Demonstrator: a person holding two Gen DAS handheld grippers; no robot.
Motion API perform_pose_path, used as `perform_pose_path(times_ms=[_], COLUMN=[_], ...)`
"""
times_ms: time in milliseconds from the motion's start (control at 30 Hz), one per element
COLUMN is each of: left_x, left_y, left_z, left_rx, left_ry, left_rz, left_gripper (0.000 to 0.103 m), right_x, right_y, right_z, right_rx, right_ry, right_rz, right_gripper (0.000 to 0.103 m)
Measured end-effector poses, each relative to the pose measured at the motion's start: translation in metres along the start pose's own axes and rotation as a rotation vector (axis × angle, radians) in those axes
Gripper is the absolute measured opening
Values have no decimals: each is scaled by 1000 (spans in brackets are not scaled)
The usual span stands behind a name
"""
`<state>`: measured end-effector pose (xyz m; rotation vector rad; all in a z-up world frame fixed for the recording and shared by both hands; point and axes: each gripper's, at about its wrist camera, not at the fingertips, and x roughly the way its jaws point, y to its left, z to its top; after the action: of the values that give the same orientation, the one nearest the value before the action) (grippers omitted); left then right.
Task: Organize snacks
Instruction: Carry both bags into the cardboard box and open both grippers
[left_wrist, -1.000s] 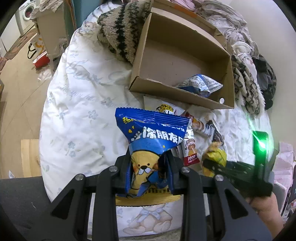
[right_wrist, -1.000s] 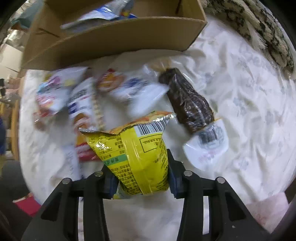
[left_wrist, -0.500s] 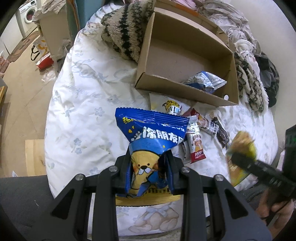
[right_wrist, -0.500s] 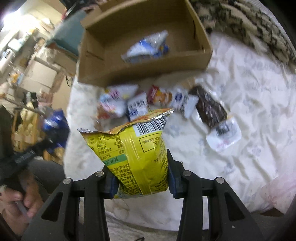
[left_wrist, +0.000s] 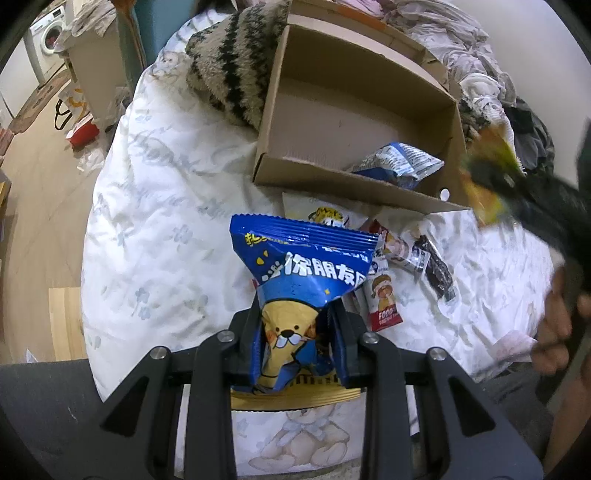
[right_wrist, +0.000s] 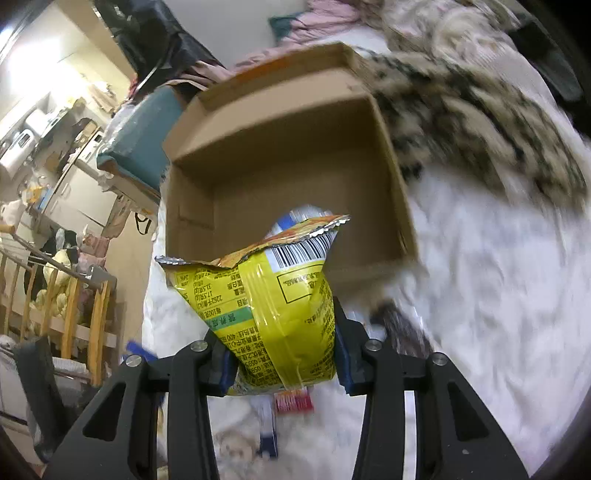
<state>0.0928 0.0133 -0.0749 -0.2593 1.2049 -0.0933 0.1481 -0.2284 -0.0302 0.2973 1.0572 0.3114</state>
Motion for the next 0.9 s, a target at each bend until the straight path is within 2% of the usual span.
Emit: perform_pose_path(times_ms=[200,333,467,567,667,833,900], left_x=[2,0,0,5,12,27,34], left_y=[-3,-3,-10,-18,-28,-40,-40], left_z=[9,29,64,92,119,147,154], left_rx=[26,4,5,19,35,74,61], left_ry=[-2,7,-12,-31,-49,-100,-107], left_rz=[21,-9,-21,-9,0,46,34], left_gripper=[26,26,26,26,26,26,26], right_x=[45,72,94,100,95,82,77], right_y=[12,10,5,-3,-11,-13,-15], right_z=[43,57,60,60,65,74,79], right_rx=[-63,-90,-137,-181,-121,-80,-51], right_ry=[-1,26,53,46,48,12,-11], right_rz=[-34,-51,-153,-288,-211,-165,-135], right_gripper=[44,44,43,43,43,44,44])
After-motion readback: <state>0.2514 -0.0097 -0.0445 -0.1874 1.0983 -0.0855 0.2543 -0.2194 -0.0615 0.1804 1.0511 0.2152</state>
